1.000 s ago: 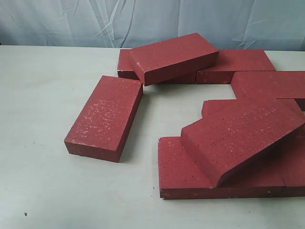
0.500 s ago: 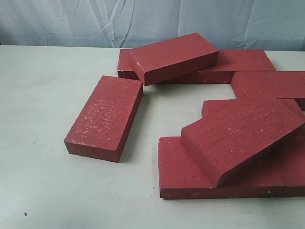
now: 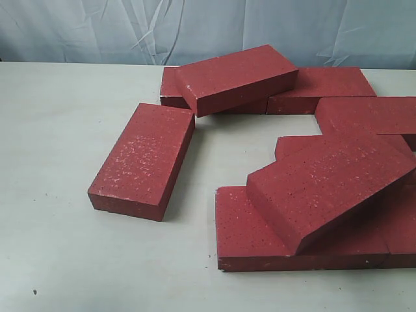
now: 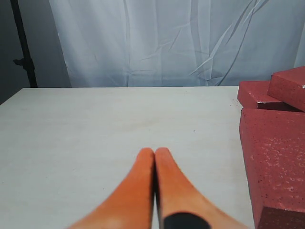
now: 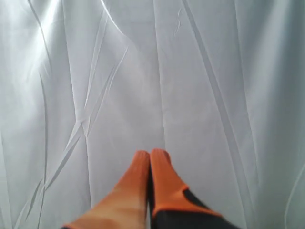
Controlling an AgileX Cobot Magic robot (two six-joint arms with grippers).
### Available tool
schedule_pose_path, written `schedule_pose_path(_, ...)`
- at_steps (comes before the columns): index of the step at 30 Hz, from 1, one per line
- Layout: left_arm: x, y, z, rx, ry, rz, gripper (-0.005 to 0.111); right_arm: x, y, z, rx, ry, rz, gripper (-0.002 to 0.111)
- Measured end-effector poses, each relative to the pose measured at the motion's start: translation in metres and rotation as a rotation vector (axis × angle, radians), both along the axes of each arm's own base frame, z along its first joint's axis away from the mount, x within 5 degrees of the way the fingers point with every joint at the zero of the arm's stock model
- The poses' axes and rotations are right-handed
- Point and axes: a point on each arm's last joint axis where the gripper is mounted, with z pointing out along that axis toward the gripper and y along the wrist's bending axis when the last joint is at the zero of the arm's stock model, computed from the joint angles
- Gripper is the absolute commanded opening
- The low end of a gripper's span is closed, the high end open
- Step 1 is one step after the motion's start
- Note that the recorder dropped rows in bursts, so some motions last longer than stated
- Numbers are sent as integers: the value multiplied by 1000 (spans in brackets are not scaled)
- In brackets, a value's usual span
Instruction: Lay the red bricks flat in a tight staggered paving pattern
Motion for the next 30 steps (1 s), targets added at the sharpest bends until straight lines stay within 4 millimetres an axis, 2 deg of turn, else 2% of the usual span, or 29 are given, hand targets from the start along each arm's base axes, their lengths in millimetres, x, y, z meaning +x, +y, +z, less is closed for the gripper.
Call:
schedule_pose_path(6,0,0,0,0,0,0,0,-13,0,42,-3,-109,0,-1)
schedule_pose_path(12,0,0,0,0,0,0,0,-4,0,64,-5,-108,-2,-1)
schedule_pose_path(26,0,0,0,0,0,0,0,24,-1,62,-10,-10,-6,-1)
schedule_pose_path(30,0,0,0,0,0,0,0,37,-1,62,-11,2,-8,-1)
